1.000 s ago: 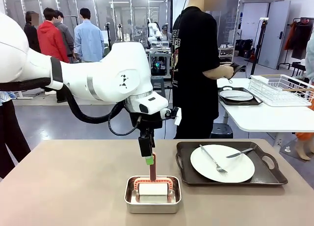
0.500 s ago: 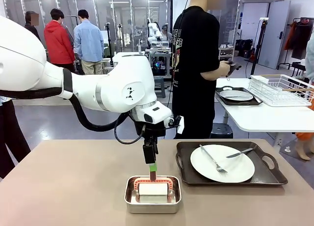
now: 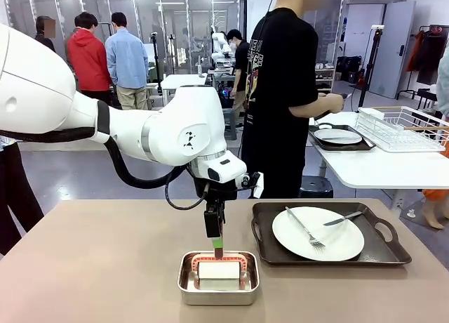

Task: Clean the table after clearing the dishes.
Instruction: When the left (or right) Handle tray is removed, use the left hand (or right hand) to clean the left (or right) side of the table with the Lint Roller.

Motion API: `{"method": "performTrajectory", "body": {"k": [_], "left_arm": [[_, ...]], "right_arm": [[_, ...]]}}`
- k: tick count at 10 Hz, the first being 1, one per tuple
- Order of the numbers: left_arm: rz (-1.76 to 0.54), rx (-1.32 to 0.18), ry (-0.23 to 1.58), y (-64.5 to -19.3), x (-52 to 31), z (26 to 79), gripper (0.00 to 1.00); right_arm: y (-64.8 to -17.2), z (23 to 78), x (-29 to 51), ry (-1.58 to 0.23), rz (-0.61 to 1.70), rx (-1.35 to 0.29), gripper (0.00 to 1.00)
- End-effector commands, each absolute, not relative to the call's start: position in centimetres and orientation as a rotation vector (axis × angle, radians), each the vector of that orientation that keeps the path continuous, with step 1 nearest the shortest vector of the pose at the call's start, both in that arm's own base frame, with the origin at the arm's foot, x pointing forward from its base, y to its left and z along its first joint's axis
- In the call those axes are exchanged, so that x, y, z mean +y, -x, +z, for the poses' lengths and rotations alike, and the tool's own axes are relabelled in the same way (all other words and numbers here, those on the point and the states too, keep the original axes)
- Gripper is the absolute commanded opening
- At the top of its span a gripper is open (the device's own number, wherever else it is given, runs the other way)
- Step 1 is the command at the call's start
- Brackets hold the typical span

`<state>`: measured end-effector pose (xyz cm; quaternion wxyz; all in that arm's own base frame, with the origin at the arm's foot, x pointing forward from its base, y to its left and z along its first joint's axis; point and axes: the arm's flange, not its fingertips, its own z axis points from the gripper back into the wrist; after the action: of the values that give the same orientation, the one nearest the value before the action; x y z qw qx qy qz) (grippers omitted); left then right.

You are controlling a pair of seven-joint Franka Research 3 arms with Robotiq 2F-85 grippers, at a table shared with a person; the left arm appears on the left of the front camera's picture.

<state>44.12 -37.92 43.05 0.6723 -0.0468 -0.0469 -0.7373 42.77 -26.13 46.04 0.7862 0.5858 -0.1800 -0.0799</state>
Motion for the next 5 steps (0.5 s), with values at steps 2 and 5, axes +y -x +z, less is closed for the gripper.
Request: {"method": "performTrajectory", "body": {"k": [2,5], "left_arm": [[-1.639,-0.075,0.062,-44.18,-38.39,42.73,0.89],[-1.642,-0.074,0.057,-44.18,-38.57,42.81,0.63]], "right_arm": [[-42.62,46.35,-26.03,-1.266,-0.17,-0.393,1.0],[-42.62,46.35,-26.03,-1.266,-0.17,-0.393,1.0]]}}
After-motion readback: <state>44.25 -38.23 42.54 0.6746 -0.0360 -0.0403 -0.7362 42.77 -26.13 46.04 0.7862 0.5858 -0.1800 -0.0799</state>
